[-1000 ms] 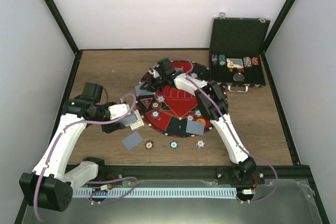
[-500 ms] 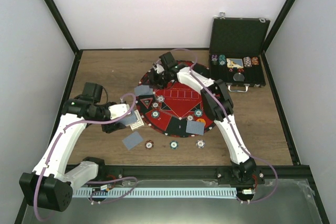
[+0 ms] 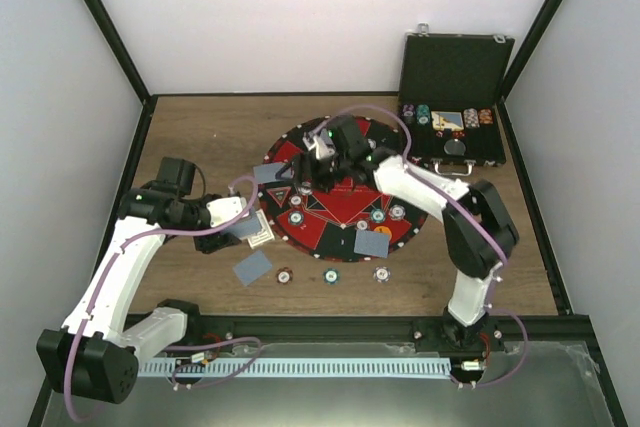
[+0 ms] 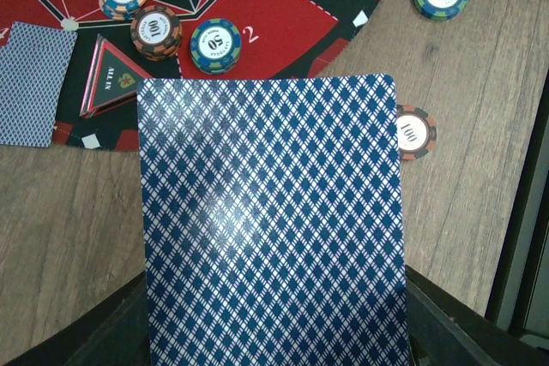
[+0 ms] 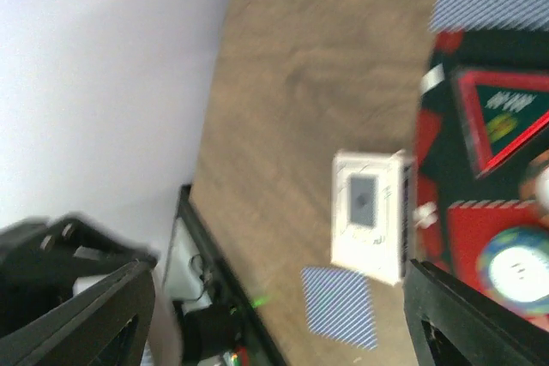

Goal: Distribute texas hold em gaming equipment

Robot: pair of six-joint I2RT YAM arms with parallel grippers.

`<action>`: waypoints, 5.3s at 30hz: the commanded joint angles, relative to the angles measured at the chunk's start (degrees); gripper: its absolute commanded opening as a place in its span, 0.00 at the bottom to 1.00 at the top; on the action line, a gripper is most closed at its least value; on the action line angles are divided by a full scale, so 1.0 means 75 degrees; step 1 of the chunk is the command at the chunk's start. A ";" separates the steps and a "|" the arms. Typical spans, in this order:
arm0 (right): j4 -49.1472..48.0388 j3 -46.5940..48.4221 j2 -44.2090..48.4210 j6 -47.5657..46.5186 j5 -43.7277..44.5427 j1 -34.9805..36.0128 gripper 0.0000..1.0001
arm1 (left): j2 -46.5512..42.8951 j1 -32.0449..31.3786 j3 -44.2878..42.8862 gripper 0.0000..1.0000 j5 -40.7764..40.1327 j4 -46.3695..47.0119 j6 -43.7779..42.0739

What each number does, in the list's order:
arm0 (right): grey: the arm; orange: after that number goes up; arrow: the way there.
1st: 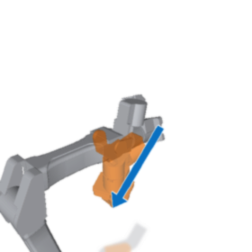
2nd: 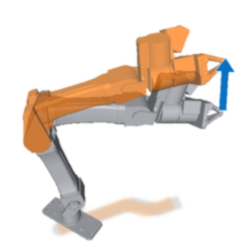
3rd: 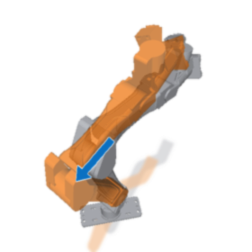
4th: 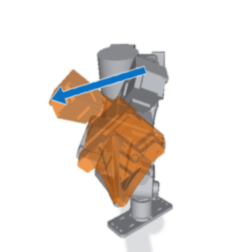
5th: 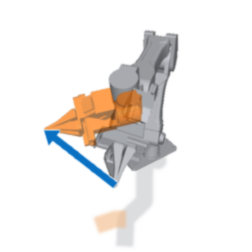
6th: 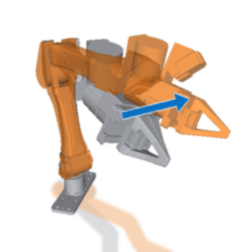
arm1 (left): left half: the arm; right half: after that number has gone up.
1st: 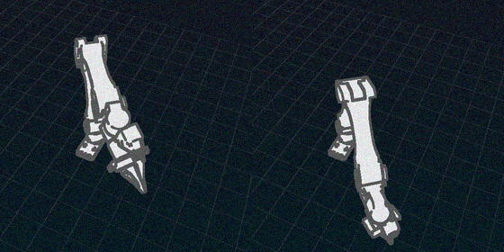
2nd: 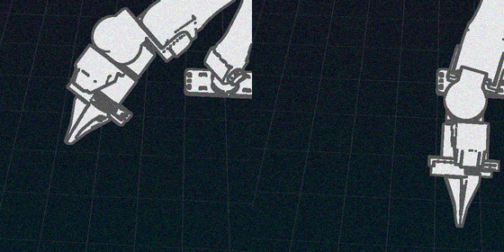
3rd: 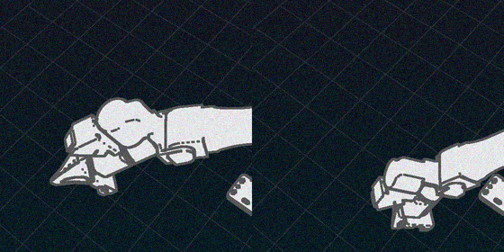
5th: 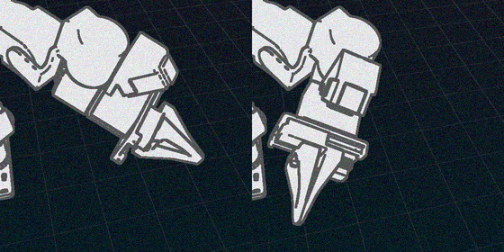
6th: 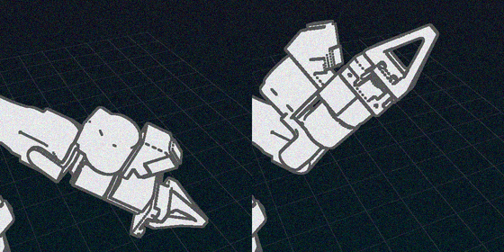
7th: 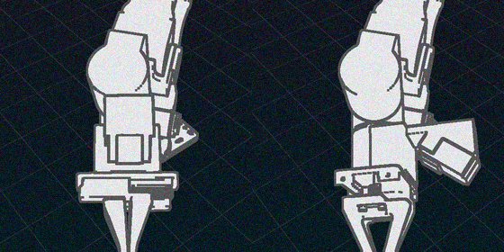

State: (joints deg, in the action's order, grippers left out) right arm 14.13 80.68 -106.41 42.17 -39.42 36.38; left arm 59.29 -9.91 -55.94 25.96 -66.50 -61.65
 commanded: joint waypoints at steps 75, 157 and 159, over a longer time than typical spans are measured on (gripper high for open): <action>-0.3016 -0.1247 -0.0031 0.1591 -0.1153 0.1957 0.65 | -0.0005 -0.0014 -0.0369 0.04 0.0355 -0.0083 0.0019; 0.1005 0.1554 -0.0603 -0.0670 0.1269 -0.2563 0.68 | 0.0008 -0.0021 -0.0753 0.04 0.0761 -0.0366 0.0284; 0.0351 0.0533 0.0098 -0.0369 0.0944 -0.2168 0.76 | -0.0001 -0.0021 -0.0701 0.04 0.0732 -0.0352 0.0289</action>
State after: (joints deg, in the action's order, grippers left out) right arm 26.20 94.48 -115.31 35.27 -28.25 16.29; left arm 59.72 -10.11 -60.05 29.43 -68.71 -59.92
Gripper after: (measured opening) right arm 0.708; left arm 0.649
